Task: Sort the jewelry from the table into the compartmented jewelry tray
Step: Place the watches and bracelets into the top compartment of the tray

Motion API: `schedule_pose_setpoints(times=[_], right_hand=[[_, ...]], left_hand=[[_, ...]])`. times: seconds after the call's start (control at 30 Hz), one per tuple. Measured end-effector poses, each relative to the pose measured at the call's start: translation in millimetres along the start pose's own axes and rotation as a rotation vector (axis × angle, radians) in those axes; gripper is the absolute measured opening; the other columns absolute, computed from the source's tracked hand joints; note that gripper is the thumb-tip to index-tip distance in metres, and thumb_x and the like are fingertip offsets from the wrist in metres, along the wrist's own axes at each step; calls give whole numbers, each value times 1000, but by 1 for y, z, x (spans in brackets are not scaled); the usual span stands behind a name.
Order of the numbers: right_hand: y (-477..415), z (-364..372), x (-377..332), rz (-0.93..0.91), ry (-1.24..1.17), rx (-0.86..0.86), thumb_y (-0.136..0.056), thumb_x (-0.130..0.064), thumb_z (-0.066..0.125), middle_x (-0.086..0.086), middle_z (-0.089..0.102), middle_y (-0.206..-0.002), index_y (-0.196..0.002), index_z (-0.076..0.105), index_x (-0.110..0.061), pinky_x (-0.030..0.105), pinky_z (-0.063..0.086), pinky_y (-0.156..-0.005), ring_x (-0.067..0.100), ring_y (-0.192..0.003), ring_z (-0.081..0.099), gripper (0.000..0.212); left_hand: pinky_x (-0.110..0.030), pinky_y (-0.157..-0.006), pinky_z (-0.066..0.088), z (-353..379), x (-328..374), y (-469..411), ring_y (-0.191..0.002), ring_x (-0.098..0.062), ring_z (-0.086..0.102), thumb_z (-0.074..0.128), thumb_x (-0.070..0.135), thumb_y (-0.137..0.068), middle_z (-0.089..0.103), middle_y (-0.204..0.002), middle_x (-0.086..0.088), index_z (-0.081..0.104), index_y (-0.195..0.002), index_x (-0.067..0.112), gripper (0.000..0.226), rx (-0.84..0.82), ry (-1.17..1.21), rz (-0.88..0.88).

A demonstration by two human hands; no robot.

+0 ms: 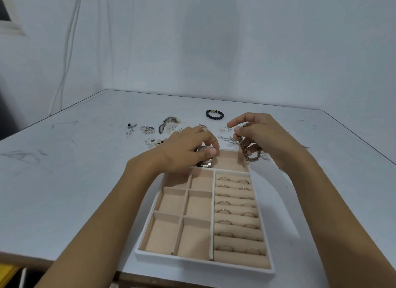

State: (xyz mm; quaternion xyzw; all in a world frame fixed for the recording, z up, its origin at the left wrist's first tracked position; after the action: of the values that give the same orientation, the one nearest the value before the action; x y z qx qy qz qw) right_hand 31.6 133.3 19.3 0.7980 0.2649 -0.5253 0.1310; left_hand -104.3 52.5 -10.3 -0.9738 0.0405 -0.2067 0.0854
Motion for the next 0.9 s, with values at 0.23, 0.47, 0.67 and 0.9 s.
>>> schedule_pose_setpoints(times=[0.23, 0.47, 0.67, 0.9], right_hand=[[0, 0, 0, -8, -3, 2, -92, -3, 51, 7, 60, -79, -106, 67, -9, 22, 44, -49, 10, -44, 52, 22], [1, 0, -2, -30, 4, 1, -92, -6, 55, 7, 63, -82, -105, 68, -10, 24, 46, -50, 12, -48, 53, 19], [1, 3, -3, -53, 5, -17, -91, -5, 58, 10, 65, -84, -105, 67, -9, 27, 47, -50, 16, -52, 54, 17], [1, 4, -3, -56, 7, -15, -90, -6, 60, 11, 66, -84, -103, 68, -9, 26, 47, -49, 21, -58, 53, 16]], left_hand=[[-41, -99, 36, 2, 1, 1, -106, -14, 45, 43, 39, -97, 50, -108, 6, 60, -109, 36, 21, -20, 14, 3], [-41, -98, 39, -2, -3, -1, -109, -13, 47, 42, 36, -98, 53, -116, 8, 58, -117, 29, 26, 13, 32, 2], [-37, -97, 39, -1, -1, 0, -108, -11, 47, 41, 56, -87, 54, -111, 8, 63, -109, 37, 36, -24, 61, 13], [-41, -94, 40, -3, 0, 1, -104, -15, 50, 52, 45, -91, 54, -107, 4, 65, -107, 33, 24, -30, 29, 31]])
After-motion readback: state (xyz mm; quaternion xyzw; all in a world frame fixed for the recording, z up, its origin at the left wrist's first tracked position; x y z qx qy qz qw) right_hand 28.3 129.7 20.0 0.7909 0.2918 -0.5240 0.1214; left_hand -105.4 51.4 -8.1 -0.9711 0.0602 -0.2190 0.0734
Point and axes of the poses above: each hand's wrist, its own y-axis away from the middle knuckle, its own z-axis out of the palm, x = y × z, the point moved 6 cm from there along -y, towards the middle knuckle
